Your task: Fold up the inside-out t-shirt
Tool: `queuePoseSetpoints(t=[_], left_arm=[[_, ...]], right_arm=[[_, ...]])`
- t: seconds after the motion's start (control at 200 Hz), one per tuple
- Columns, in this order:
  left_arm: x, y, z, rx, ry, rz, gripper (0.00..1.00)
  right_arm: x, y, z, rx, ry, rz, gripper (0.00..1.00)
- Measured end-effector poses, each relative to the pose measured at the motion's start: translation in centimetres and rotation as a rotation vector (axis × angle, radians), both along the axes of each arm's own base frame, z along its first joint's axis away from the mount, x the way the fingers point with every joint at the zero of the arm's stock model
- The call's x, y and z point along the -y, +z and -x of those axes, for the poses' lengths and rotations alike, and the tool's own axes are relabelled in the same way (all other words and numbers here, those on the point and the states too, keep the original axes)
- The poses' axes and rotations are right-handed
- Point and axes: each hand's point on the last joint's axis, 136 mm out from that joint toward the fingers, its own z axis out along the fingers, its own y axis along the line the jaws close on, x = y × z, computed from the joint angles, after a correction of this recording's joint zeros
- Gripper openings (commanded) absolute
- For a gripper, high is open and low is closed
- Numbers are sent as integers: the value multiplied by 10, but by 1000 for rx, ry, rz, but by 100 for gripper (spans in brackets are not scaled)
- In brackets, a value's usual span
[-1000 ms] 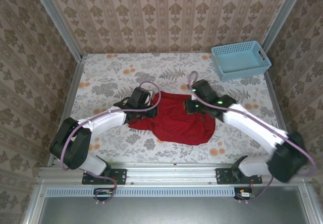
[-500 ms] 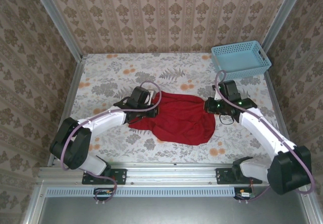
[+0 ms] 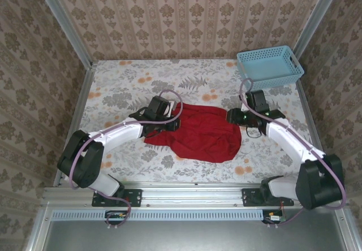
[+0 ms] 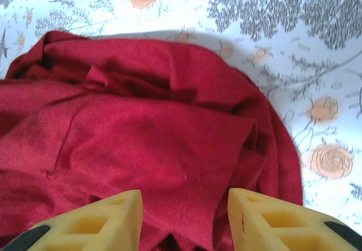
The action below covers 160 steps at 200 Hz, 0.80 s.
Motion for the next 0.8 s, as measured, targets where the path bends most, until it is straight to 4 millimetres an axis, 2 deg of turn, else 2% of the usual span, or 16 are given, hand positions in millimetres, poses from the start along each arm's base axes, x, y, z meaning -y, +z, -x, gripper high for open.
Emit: queuePoseSetpoints(t=[0.22, 0.35, 0.51, 0.56, 0.61, 0.67, 0.8], left_arm=[[1, 2, -2, 7, 5, 9, 15], [2, 2, -2, 7, 4, 13, 12], [3, 3, -2, 1, 2, 23, 7], [4, 5, -2, 1, 1, 26, 6], [5, 9, -4, 4, 2, 31, 4], [6, 15, -8, 9, 3, 40, 2], [7, 42, -23, 41, 16, 58, 0]], right_arm=[[-1, -45, 36, -84, -14, -35, 46], [-8, -54, 34, -98, -9, -50, 45], [-16, -66, 28, -115, 7, -52, 36], [-17, -67, 25, -122, 6, -48, 29], [-18, -68, 19, -123, 10, -35, 13], [-18, -64, 11, -115, 5, -26, 0], [-20, -42, -5, -77, 0, -11, 0]])
